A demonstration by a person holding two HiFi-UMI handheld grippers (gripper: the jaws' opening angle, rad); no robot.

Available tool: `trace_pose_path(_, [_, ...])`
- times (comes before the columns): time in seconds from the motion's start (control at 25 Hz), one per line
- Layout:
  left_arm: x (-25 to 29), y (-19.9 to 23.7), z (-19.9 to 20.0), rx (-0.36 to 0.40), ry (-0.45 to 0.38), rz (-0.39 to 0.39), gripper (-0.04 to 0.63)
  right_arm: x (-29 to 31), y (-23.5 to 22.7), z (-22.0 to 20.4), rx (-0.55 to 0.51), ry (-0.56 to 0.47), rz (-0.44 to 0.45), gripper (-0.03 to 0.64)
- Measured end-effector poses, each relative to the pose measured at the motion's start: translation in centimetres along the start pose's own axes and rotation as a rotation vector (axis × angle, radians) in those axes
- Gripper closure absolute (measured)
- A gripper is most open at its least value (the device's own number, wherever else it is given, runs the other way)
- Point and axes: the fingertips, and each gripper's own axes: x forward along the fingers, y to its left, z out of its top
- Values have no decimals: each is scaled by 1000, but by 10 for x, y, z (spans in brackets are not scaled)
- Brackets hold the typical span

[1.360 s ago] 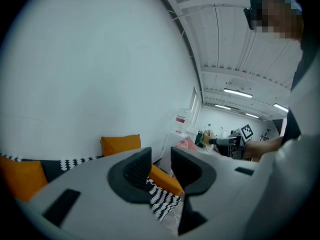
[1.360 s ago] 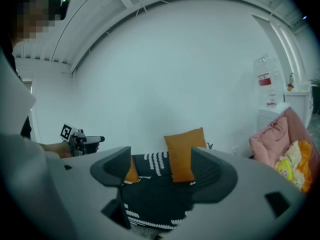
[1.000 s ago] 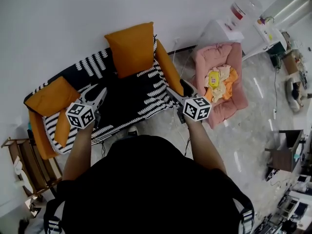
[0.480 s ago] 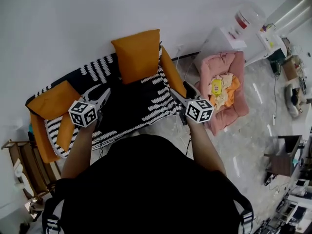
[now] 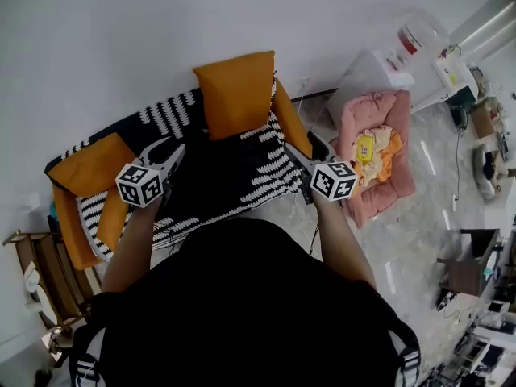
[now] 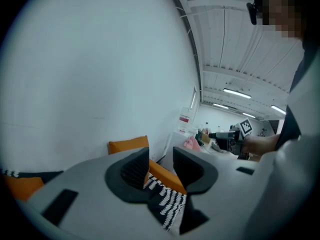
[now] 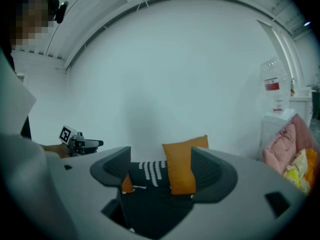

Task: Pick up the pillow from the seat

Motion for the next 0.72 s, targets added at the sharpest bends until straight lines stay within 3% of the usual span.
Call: trace_pose_path(0.72, [-5,33,4,0,-5,-16,439,15,3,7,8,-30,-51,238])
